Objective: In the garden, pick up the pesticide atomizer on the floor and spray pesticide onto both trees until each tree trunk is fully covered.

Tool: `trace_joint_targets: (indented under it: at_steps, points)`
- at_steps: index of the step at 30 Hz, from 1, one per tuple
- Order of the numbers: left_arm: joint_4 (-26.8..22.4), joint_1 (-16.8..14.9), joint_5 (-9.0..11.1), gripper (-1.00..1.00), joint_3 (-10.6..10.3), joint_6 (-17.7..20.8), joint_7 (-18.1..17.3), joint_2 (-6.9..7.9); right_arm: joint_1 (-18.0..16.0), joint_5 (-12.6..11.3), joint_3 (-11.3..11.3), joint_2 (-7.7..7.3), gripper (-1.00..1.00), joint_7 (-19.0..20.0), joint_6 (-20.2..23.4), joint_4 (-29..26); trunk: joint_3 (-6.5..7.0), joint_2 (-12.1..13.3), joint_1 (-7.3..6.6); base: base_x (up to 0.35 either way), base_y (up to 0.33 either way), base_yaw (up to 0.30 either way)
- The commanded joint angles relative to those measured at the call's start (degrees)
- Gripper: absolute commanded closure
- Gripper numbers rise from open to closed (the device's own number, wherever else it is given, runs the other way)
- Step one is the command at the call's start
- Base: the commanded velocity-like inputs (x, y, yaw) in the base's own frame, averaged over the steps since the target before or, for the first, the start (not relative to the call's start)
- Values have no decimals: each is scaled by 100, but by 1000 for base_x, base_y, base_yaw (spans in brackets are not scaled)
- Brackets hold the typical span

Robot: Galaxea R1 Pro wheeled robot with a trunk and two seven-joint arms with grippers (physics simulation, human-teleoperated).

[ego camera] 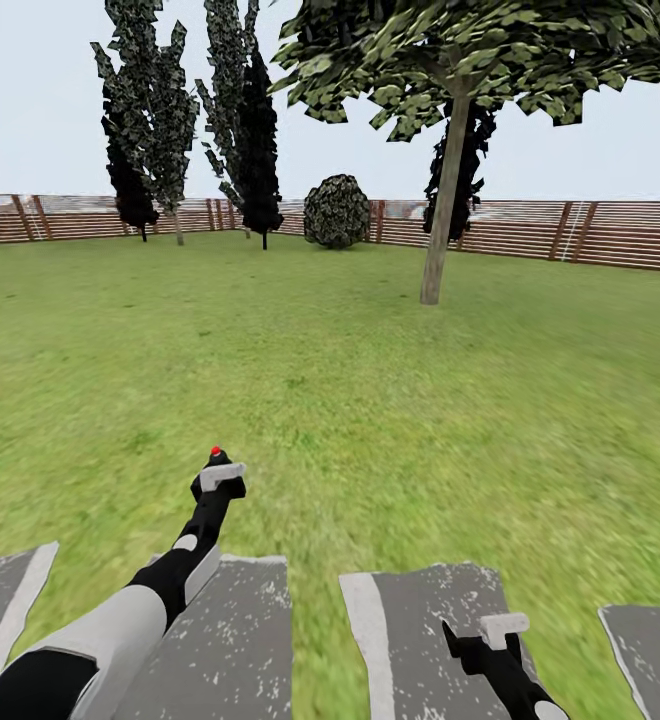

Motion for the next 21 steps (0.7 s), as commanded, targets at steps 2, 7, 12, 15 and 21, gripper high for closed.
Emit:
trace_joint_targets:
  at_steps: [2, 7, 12, 15, 21]
  points:
    - [93, 0, -2, 100, -1, -5, 2, 0, 0, 0, 0, 0, -100, 0, 0, 0, 37, 82, -45, 0, 0, 0]
    - [183, 0, -1, 100, -1, -14, 2, 0, 0, 0, 1, 0, -100, 0, 0, 0, 126, 282, -155, 0, 0, 0]
    - [511, 0, -1, 100, -1, -462, -4, 0, 0, 0, -2, 0, -100, 0, 0, 0, 216, 483, -264, 0, 0, 0]
    - [661, 0, -1, 100, -1, -640, -11, 0, 0, 0, -4, 0, -100, 0, 0, 2, 270, 603, -330, 0, 0, 0]
    - [716, 0, -1, 100, -7, -701, -23, 0, 0, 0, -5, 0, -100, 0, 0, 8, 378, 844, -462, 0, 0, -149]
